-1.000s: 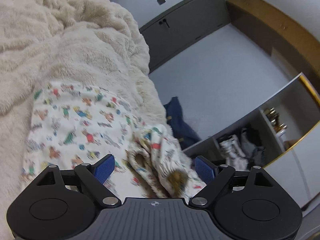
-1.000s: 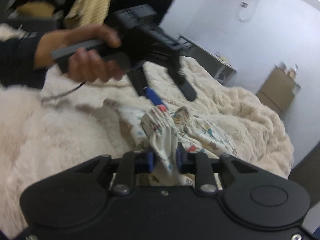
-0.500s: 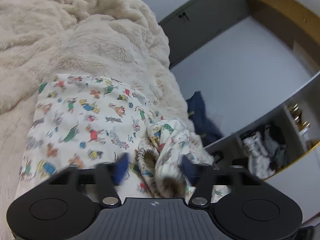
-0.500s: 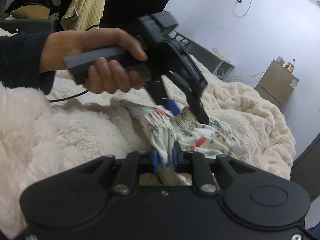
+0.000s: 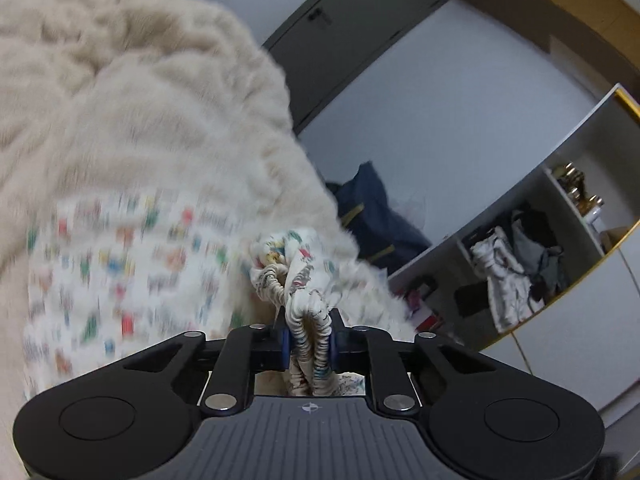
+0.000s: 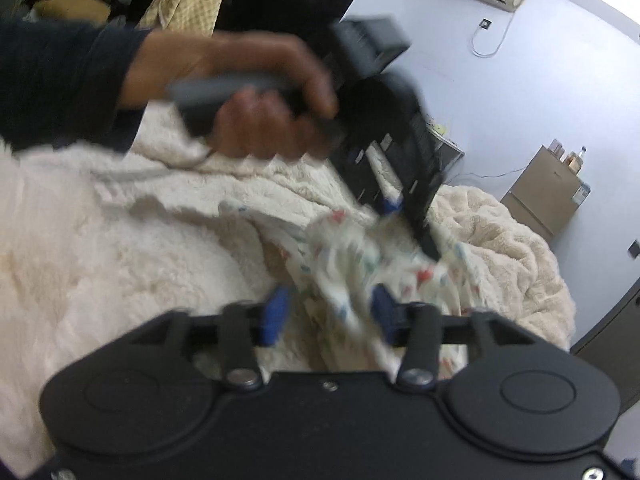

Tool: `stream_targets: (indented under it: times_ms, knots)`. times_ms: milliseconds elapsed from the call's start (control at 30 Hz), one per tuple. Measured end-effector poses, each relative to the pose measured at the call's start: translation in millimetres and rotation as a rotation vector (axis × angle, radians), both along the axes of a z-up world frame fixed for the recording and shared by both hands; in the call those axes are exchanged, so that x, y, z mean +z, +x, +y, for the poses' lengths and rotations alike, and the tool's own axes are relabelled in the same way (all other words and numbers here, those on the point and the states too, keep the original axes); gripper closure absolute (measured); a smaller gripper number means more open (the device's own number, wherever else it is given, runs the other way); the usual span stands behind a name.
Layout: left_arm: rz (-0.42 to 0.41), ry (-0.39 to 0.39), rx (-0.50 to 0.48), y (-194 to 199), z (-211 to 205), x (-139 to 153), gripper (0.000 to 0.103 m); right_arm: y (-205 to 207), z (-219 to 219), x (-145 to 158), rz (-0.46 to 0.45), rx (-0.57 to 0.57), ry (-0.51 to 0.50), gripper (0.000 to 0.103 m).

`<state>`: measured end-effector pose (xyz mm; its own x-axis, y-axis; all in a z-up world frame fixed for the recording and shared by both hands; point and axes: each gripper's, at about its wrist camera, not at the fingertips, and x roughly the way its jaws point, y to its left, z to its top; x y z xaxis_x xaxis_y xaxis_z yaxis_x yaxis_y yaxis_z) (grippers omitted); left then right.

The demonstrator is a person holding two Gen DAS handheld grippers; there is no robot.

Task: Fold clothes
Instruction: 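Release the sheet from both tools onto the blanket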

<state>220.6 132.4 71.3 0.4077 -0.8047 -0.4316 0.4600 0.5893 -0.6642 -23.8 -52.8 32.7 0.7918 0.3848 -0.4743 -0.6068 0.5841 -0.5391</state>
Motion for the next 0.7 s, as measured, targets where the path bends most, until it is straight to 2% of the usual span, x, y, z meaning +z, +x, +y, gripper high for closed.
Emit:
stream_targets:
  times_ms: [133, 233, 333, 400, 433, 500, 567, 600, 667, 700]
  knots:
    - [-0.039, -0.048, 0.051, 14, 25, 37, 0.092, -1, -20, 9, -0.027, -0.038, -0.011, 0.051]
    - [-0.016, -0.075, 0.151, 31, 70, 43, 0.091, -3, -33, 16, -0.032, -0.056, -0.002, 0.050]
    - [0.101, -0.059, 0.210, 42, 98, 11, 0.087, -4, -46, 22, -0.025, -0.055, 0.001, 0.050]
    - [0.147, -0.041, 0.251, 41, 113, -13, 0.084, -3, -63, 32, -0.003, -0.057, 0.033, 0.047]
    - [0.170, -0.031, 0.271, 40, 121, -26, 0.075, -1, -72, 36, 0.009, -0.062, 0.056, 0.047]
    - [0.216, -0.012, 0.313, 38, 135, -50, 0.064, 10, -102, 49, 0.052, -0.105, 0.160, 0.046]
    - [0.262, 0.006, 0.354, 36, 150, -75, 0.062, 18, -124, 56, 0.081, -0.148, 0.235, 0.044]
    - [0.272, 0.016, 0.369, 33, 156, -84, 0.058, 25, -141, 60, 0.105, -0.183, 0.294, 0.044]
    - [0.141, 0.053, 0.333, 9, 150, -61, 0.049, 35, -168, 65, 0.151, -0.238, 0.376, 0.041]
    - [0.040, 0.133, 0.293, -7, 139, -45, 0.040, 39, -181, 66, 0.172, -0.263, 0.412, 0.041]
